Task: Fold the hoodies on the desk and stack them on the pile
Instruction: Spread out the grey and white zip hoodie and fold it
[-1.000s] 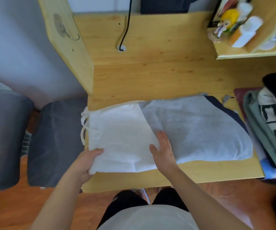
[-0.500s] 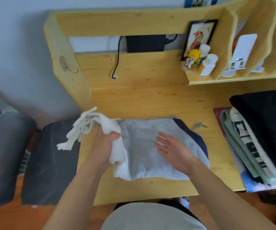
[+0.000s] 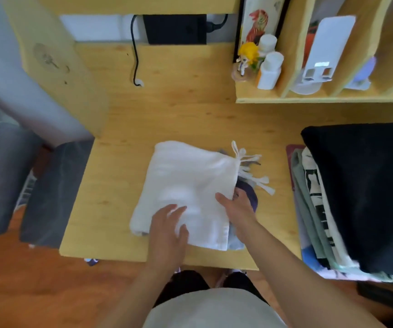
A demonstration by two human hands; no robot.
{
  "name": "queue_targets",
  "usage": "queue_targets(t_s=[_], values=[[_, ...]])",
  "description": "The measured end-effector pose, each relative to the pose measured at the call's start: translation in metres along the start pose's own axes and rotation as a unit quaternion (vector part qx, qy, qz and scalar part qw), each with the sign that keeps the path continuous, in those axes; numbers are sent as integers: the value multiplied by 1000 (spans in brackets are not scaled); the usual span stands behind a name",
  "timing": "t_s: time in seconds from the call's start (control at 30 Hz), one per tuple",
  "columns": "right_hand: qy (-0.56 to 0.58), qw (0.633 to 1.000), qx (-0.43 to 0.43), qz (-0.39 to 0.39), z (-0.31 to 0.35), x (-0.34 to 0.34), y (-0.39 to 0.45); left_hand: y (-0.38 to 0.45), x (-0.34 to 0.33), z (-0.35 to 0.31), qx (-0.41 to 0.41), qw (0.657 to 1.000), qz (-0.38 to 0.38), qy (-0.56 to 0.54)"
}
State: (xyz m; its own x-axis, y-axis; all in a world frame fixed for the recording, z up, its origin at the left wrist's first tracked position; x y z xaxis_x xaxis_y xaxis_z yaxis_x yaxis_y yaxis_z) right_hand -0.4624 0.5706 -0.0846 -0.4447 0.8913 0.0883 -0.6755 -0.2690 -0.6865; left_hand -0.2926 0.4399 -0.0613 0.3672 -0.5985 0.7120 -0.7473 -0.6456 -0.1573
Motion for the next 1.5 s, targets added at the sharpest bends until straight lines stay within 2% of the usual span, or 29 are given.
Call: queue_targets(t_s=[0.03,0.1,0.17,0.3,0.4,0.47,0.53,0.6,0.67,0.73,0.8,0.87,0.9,0.93,0.97,1.0,1.03,1.07,1.1,1.17,1.23,1.33,1.5], values=[[-63,998,10,-21,2,-5,-4,-4,13,14,67,996,-52,10],[-140,989,25,-34,8,-12,-10,-6,29,45,194,978,-80,2],[-106,993,37,-48,23,-11,-15,1,38,63,228,972,-60,6],[-8,993,93,-65,53,1,-36,18,38,58,116,983,-15,-139],[-33,985,124,-117,50,11,-46,25,40,60,122,977,-41,-167],[-77,976,110,-170,30,21,-44,28,37,65,113,990,-28,-84],[-138,967,66,-204,1,29,-35,28,31,67,86,996,25,24],[-185,960,28,-209,-26,35,-25,25,28,64,-7,986,45,163],[-185,960,19,-208,-40,38,-19,23,25,67,-100,958,68,262],[-172,962,10,-210,-42,38,-17,26,31,70,-132,937,99,306],[-157,966,-9,-205,-42,41,-18,29,37,62,-119,924,161,327],[-151,963,-12,-222,-39,46,-20,30,30,46,-124,917,189,328],[-191,948,21,-254,-33,48,-22,30,21,37,-134,921,178,318],[-256,916,95,-293,-23,45,-23,30,9,29,-142,924,162,315],[-327,868,202,-315,-7,33,-28,31,-5,23,-150,924,143,320],[-396,812,306,-300,11,12,-31,31,-19,20,-152,923,131,328],[-464,761,379,-248,27,-13,-29,31,-34,19,-153,920,120,339],[-533,719,410,-176,35,-33,-19,29,-46,20,-155,916,106,354],[-597,686,401,-113,34,-43,-2,26,-55,21,-151,915,98,362],[-685,654,317,-59,25,-29,41,23,-59,21,-158,922,69,347],[-685,693,217,-62,19,4,78,24,-59,20,-197,924,42,326],[-670,721,167,-65,20,14,95,37,-51,30,-243,917,26,314],[-611,781,55,-117,-26,1,18,93,7,66,-319,874,7,365]])
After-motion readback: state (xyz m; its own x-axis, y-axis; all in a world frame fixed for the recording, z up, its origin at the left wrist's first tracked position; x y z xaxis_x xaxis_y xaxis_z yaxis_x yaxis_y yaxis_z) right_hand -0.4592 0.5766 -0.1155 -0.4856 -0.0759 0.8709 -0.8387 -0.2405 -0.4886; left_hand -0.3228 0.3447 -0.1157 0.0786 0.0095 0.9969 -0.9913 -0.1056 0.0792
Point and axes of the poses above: each hand's wrist, its own y-axis towards the middle knuckle, its own x-axis out of the back of the hand, z = x × y, the point moved 4 cm from there along y, towards the middle knuckle, and after that the axes turned 1 degree about x, right-handed, at the moved point
